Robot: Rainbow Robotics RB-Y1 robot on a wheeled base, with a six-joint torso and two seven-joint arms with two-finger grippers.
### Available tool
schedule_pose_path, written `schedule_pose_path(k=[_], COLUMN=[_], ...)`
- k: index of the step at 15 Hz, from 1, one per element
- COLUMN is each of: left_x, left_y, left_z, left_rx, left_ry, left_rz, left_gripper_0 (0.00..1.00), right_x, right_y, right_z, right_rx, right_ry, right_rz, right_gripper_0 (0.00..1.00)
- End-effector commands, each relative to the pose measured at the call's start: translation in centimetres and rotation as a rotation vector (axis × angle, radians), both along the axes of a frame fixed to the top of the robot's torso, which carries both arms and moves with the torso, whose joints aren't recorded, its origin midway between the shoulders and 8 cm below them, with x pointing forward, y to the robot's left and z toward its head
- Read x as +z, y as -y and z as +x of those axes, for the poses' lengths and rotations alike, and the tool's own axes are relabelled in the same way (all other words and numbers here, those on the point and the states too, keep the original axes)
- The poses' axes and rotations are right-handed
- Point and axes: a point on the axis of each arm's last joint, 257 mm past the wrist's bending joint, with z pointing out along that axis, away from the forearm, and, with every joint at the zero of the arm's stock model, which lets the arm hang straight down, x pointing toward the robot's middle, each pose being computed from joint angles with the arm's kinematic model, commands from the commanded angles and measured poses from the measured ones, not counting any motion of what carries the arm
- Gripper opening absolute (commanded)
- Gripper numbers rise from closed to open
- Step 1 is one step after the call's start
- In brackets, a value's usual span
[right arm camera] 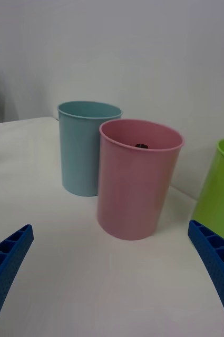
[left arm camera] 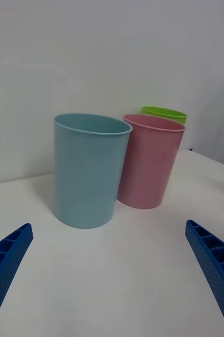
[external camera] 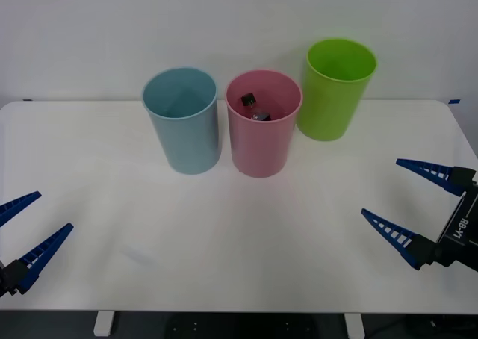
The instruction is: Grasp the object on the table and drop it into the matching bin: aluminum can to the light blue bin, PET bottle to the pink bin.
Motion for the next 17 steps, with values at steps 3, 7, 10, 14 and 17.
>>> schedule_pose_path(k=[3,7,10,14,17], left_x=[0.0,0.0,0.0,0.0,0.0], left_y=[0.0,0.0,0.0,0.0,0.0], left_z=[0.0,0.0,0.0,0.0,0.0], left_rx=[0.0,0.0,0.0,0.0,0.0], left_ry=[0.0,0.0,0.0,0.0,0.0], left_rz=[0.0,0.0,0.0,0.0,0.0], left_gripper_0=[1.0,1.0,1.0,1.0,1.0], right_x=[-1.9,-2.4,-2.9,-3.8,-3.8], right_y=[0.9,0.9,1.0,1.3,1.3], right_z=[-1.2,-1.6,-2.0,-2.5,-2.5], right_rx=[-0.041,-0.053,-0.058,-0.065,-0.065], right_ry=[-0.045,-0.058,-0.069,-0.089,-0.089], right_rz=[0.02,0.038,0.035,0.025,0.025], right_gripper_0=[1.0,1.0,1.0,1.0,1.0])
